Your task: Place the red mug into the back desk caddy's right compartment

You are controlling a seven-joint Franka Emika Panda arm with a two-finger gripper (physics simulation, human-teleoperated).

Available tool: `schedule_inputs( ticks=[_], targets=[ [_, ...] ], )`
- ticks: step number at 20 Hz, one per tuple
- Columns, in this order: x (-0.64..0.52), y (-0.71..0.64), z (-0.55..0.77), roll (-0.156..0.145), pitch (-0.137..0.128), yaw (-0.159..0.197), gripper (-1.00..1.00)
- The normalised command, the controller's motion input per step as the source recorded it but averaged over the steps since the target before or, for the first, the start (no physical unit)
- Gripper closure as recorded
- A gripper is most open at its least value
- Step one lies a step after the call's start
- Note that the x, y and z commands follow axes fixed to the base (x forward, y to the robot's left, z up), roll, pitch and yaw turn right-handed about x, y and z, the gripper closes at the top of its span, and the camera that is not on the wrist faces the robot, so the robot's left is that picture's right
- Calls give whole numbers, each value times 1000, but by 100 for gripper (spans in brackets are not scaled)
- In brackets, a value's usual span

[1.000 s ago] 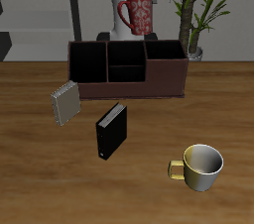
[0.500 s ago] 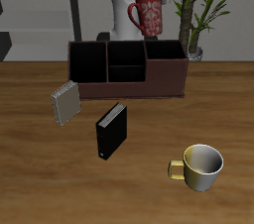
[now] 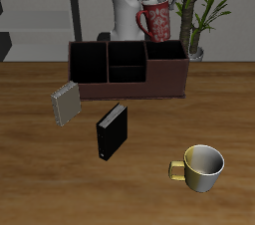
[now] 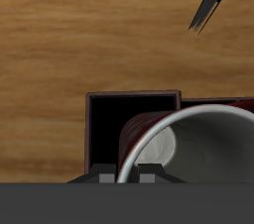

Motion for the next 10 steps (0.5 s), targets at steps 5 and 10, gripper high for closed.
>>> schedule_inputs(
  ticks=[5,10],
  targets=[
    [6,111,-262,23,48,42,100],
    [6,32,-124,3,27,-6,100]
  ],
)
